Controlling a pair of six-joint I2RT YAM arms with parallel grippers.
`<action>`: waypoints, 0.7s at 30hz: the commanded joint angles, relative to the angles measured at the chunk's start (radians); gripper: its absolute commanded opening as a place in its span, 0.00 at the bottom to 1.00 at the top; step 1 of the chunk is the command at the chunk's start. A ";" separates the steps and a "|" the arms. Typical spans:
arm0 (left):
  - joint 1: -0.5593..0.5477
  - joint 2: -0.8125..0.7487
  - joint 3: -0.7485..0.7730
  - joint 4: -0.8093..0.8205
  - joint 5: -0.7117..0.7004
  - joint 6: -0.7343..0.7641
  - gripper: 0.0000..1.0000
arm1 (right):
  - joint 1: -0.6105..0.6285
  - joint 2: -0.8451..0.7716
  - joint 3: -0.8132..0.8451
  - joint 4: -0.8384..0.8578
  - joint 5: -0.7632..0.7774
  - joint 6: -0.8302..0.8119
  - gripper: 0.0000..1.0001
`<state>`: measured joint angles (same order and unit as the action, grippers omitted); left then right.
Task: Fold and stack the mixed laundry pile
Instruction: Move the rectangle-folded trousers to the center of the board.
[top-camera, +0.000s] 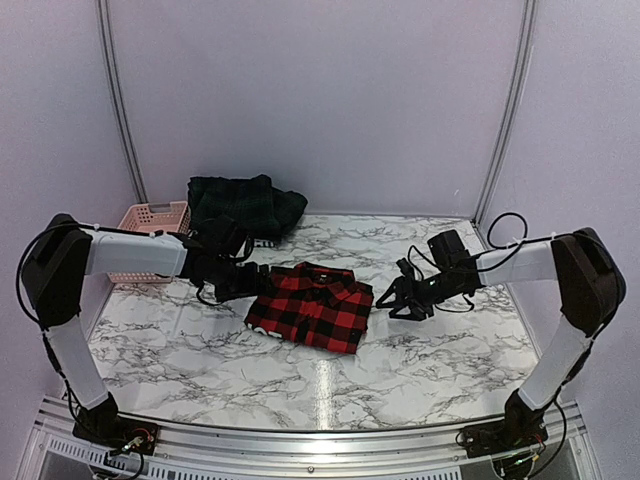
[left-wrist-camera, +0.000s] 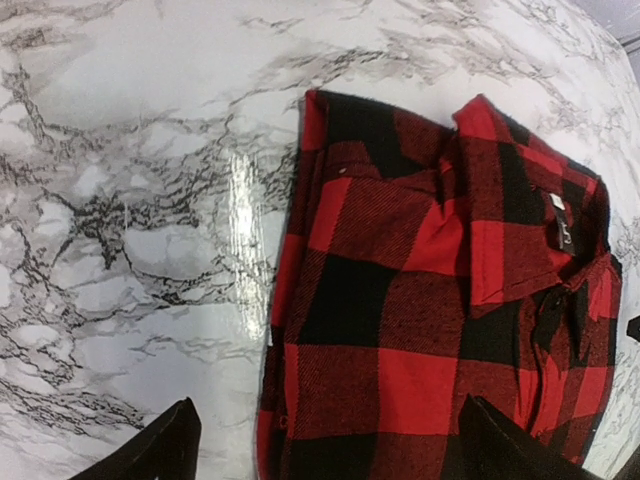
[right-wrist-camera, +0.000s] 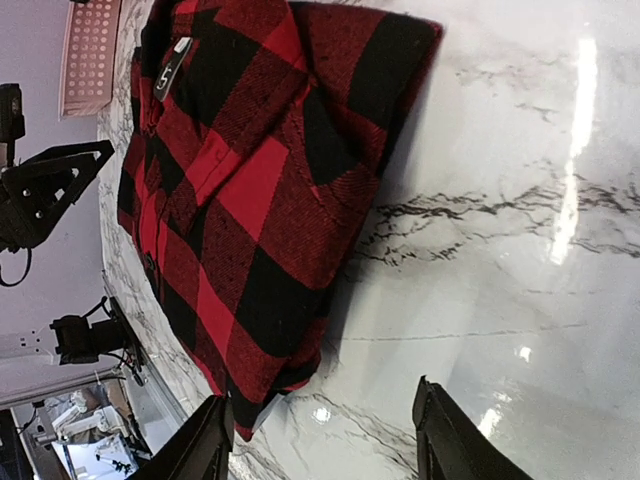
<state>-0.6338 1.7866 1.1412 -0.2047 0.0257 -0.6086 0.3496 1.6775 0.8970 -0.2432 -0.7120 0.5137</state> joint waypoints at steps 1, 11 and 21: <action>0.003 0.061 0.017 -0.054 0.048 0.047 0.88 | 0.062 0.057 -0.002 0.131 0.025 0.124 0.54; -0.071 -0.029 0.090 -0.017 0.075 0.221 0.85 | 0.073 0.011 -0.041 0.129 -0.017 0.118 0.47; -0.223 0.224 0.428 -0.073 0.112 0.230 0.64 | 0.019 -0.008 -0.236 0.472 -0.043 0.328 0.36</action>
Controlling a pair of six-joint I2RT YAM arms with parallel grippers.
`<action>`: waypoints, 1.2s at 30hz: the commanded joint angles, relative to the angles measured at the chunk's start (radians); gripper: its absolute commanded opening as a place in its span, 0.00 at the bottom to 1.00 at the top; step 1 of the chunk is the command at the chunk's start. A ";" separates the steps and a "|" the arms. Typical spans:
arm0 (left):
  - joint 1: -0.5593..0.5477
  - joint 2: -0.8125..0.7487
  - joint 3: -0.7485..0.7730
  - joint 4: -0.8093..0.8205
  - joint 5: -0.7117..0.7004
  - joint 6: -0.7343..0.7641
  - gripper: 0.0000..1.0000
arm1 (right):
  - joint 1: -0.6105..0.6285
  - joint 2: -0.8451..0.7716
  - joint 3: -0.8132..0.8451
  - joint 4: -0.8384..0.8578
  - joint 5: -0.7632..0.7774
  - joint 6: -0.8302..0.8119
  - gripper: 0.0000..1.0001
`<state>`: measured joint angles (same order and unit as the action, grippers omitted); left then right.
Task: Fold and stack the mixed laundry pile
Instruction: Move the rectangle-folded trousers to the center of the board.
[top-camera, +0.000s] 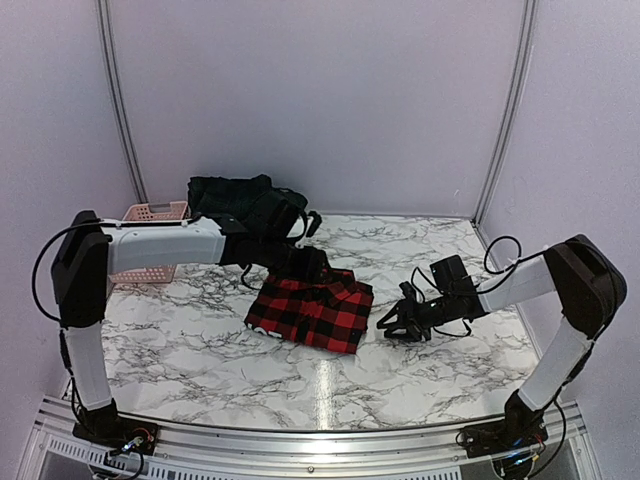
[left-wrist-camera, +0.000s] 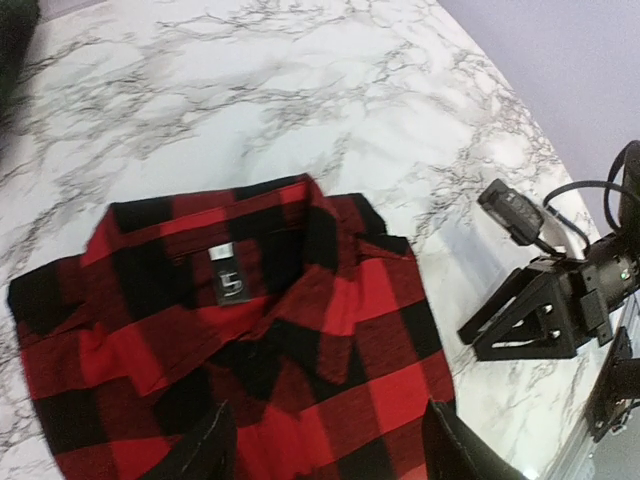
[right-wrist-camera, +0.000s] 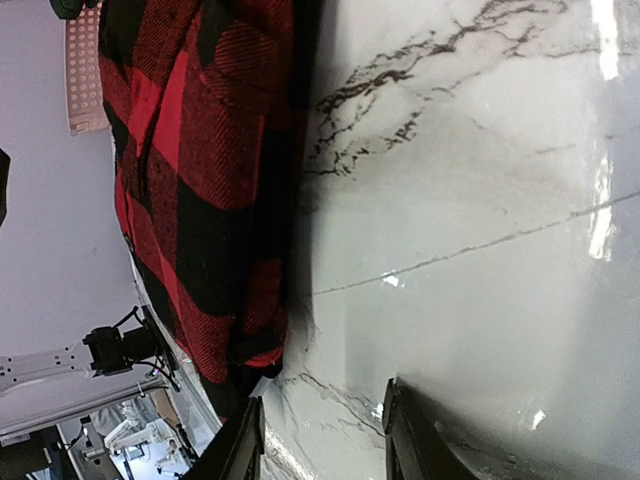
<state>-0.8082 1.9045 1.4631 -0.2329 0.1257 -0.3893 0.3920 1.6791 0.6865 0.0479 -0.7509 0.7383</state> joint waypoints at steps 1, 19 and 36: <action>-0.054 0.124 0.123 -0.047 0.013 -0.001 0.63 | -0.031 -0.005 -0.025 0.195 0.000 0.108 0.36; -0.074 0.167 0.129 -0.069 0.070 0.003 0.53 | 0.113 0.125 -0.031 0.412 -0.051 0.206 0.04; -0.026 -0.107 -0.202 -0.087 -0.044 -0.042 0.59 | 0.215 -0.007 0.211 -0.285 -0.096 -0.315 0.31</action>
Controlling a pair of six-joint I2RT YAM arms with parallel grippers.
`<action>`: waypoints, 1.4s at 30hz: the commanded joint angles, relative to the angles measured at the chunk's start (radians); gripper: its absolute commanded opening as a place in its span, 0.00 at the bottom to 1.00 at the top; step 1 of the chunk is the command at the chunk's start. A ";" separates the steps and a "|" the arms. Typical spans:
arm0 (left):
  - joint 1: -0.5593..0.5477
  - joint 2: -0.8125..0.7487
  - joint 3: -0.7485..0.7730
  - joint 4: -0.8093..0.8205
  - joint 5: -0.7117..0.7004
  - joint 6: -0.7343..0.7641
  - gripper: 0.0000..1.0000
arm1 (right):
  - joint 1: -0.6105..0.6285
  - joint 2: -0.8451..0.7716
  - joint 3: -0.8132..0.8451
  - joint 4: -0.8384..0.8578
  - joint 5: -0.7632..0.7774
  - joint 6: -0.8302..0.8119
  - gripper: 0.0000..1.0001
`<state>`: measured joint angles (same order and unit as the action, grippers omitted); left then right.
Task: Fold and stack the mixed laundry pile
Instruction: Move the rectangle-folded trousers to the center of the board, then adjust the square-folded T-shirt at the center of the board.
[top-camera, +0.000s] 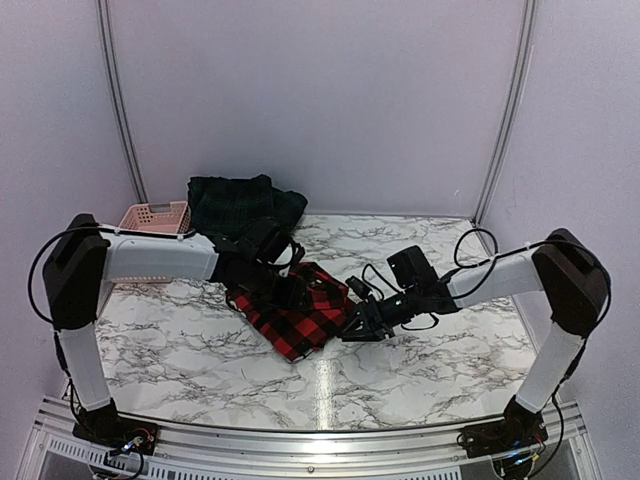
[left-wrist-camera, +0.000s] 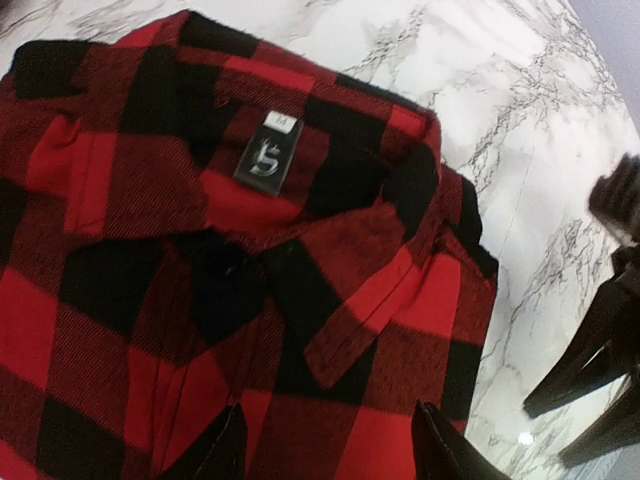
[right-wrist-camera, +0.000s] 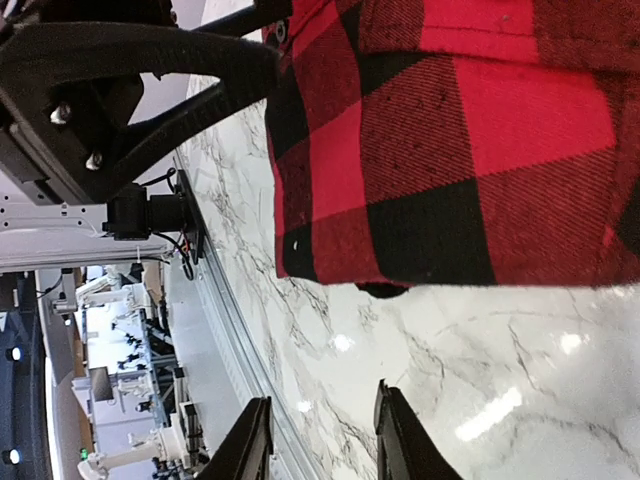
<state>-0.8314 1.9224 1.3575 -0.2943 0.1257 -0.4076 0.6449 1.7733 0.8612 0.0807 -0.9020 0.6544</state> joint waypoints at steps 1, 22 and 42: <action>-0.005 -0.146 -0.149 -0.021 -0.055 -0.039 0.59 | -0.059 -0.115 0.047 -0.358 0.077 -0.259 0.31; 0.077 -0.140 -0.204 0.051 -0.093 0.218 0.66 | -0.074 0.199 0.396 -0.412 0.176 -0.319 0.25; -0.226 -0.386 -0.590 0.449 -0.249 0.656 0.59 | -0.027 0.280 0.433 -0.360 0.158 -0.238 0.18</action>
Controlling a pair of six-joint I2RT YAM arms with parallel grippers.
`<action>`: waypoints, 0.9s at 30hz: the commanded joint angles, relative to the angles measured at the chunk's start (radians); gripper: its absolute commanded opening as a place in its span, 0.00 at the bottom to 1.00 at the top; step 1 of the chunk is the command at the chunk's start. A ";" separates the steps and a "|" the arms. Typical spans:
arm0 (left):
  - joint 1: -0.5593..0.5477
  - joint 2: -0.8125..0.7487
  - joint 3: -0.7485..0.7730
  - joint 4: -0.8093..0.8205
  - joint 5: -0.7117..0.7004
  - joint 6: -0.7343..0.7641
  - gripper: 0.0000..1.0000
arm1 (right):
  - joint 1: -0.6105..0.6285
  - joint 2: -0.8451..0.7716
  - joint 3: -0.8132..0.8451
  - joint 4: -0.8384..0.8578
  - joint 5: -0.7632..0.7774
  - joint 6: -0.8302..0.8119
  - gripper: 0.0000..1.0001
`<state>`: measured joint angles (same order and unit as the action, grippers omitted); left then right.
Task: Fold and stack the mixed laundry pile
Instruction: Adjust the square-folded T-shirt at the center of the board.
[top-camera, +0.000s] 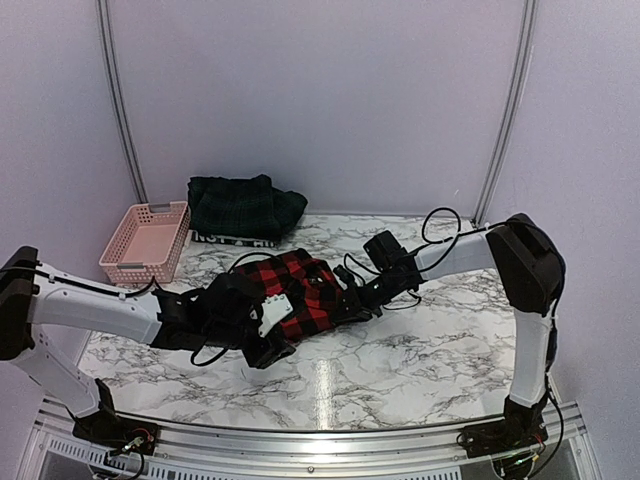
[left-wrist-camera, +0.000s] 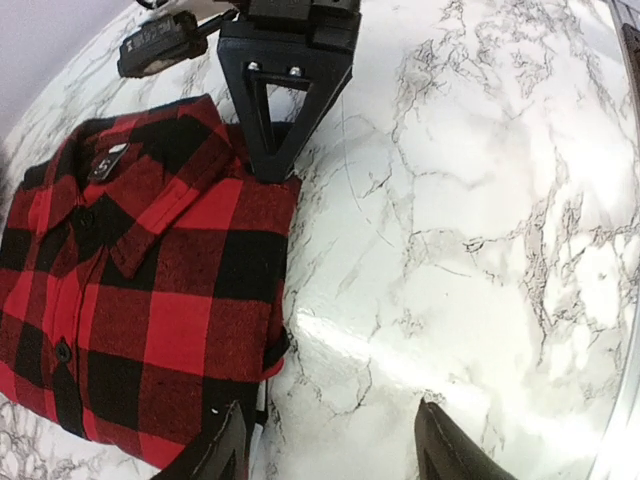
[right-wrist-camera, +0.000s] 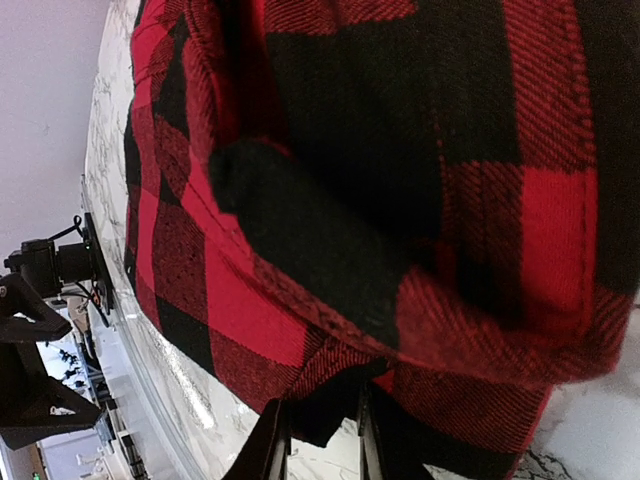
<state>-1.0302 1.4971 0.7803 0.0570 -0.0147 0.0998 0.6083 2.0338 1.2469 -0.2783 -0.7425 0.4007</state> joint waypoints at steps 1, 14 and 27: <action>-0.034 0.052 -0.015 0.117 -0.127 0.162 0.57 | 0.009 0.024 0.051 -0.006 -0.004 0.016 0.17; -0.070 0.231 0.030 0.189 -0.220 0.327 0.46 | 0.008 0.023 0.064 -0.017 -0.006 0.023 0.00; -0.070 0.328 0.103 0.222 -0.316 0.359 0.46 | 0.009 0.022 0.060 -0.030 -0.011 0.013 0.00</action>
<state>-1.0981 1.8008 0.8452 0.2428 -0.2775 0.4316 0.6086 2.0514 1.2789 -0.2996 -0.7425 0.4187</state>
